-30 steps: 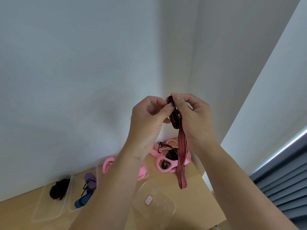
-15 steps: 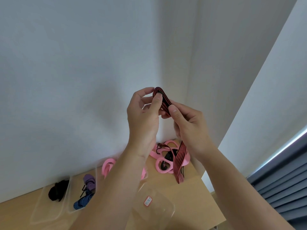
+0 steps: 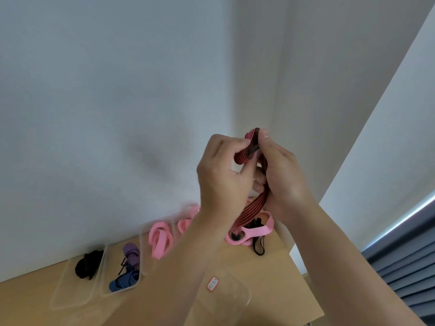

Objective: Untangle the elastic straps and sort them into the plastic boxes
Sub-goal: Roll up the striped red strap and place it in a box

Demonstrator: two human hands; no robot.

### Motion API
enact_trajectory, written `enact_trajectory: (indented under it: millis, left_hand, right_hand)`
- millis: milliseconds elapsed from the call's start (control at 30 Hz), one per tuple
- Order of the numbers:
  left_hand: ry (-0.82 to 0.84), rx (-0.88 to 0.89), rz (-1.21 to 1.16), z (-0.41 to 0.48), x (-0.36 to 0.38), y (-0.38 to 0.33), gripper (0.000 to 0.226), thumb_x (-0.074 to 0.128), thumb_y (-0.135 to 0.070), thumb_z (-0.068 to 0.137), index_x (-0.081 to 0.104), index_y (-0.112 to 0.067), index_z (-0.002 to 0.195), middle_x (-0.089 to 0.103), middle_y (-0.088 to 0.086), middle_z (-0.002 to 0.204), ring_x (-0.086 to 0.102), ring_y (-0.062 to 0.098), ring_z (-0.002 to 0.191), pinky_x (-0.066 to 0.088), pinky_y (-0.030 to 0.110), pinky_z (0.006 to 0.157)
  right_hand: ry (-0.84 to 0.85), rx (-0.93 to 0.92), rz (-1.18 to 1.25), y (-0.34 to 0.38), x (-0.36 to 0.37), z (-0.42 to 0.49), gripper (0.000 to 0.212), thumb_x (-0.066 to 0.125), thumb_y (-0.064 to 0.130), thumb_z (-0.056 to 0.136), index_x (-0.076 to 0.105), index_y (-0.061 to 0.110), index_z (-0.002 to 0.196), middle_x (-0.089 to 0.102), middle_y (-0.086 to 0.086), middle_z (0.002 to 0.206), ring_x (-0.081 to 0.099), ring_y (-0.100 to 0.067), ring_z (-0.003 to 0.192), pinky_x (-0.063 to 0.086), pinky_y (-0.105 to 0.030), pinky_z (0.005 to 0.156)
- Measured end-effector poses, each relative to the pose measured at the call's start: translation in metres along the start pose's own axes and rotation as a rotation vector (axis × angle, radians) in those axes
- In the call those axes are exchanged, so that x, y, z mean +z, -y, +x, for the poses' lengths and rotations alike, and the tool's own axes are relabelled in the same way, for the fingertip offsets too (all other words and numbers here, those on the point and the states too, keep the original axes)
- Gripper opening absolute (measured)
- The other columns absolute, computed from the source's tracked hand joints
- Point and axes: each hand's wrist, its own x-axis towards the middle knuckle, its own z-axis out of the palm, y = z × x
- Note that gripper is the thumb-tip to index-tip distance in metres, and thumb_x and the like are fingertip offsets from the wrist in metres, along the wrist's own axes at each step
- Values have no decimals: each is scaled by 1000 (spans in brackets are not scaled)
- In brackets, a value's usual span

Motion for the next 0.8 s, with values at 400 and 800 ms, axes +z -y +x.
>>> enact_trajectory:
  millis: [400,800]
  left_hand:
    - [425,-62,4,14,-11,-19,31,78,-14,73,73,-11,104,60,0,118,66,9,96,57,29,81]
    - [774,-321,-282,47,-38,-9,26,75,-11,89,73,-19,114,65,-4,101,71,21,78,61,37,73]
  right_hand:
    - [256,-34,-58,11,-30,-5,17,72,30,89,67,16,96,35,-5,70,17,-20,56,23,-18,36]
    - [361,-84,-353,26,-45,1,58,69,50,83,63,-6,69,33,-21,55,19,-18,44,18,-21,41]
